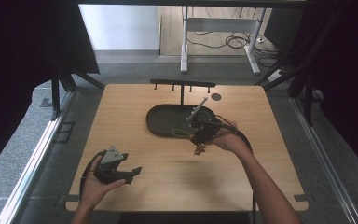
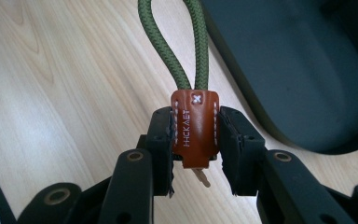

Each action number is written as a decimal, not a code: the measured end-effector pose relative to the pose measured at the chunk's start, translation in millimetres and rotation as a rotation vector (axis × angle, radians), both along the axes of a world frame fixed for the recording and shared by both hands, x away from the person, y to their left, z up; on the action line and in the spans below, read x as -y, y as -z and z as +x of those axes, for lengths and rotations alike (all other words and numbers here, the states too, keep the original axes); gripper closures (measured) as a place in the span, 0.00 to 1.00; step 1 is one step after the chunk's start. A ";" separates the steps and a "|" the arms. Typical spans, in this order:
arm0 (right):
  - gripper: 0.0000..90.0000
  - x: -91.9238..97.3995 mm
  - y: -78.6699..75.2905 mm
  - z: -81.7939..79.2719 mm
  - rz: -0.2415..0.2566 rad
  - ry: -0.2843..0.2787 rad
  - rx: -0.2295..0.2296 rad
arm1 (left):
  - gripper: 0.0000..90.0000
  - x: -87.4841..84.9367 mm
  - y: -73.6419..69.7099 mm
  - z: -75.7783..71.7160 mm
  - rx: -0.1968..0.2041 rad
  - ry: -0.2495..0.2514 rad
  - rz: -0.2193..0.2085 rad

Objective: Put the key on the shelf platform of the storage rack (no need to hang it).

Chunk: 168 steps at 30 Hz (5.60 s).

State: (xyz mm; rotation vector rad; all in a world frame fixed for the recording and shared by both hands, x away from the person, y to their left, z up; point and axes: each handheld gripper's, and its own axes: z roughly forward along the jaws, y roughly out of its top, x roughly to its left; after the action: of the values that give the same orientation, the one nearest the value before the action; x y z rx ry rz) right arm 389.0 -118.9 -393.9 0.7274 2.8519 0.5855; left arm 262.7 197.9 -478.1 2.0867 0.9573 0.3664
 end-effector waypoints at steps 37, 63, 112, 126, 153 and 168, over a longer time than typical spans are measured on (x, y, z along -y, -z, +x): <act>0.75 -1.8 -7.0 56.4 0.035 0.086 -0.010 | 0.27 -1.3 -0.3 0.4 0.004 0.000 -0.002; 0.75 -8.7 -6.2 81.0 0.023 0.108 -0.001 | 0.27 -2.0 -1.5 -0.7 0.005 0.001 -0.011; 0.74 -12.6 46.3 117.5 -0.005 0.161 0.018 | 0.27 -4.2 -0.4 0.6 0.001 0.001 -0.019; 0.74 -10.4 61.4 117.4 -0.016 0.169 0.010 | 0.27 -3.7 -0.5 0.4 0.002 0.001 -0.017; 0.53 -6.8 68.3 113.6 -0.027 0.176 0.000 | 0.27 -3.8 -0.6 0.4 0.003 -0.001 -0.016; 0.53 3.8 48.9 94.7 0.040 0.159 0.046 | 0.27 -1.0 0.0 0.3 0.003 0.005 -0.008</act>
State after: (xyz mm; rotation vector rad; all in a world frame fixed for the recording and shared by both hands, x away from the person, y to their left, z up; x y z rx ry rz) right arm 483.7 -122.8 -442.8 0.9245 2.7153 0.6276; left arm 263.1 198.9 -478.1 2.0807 0.9500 0.3628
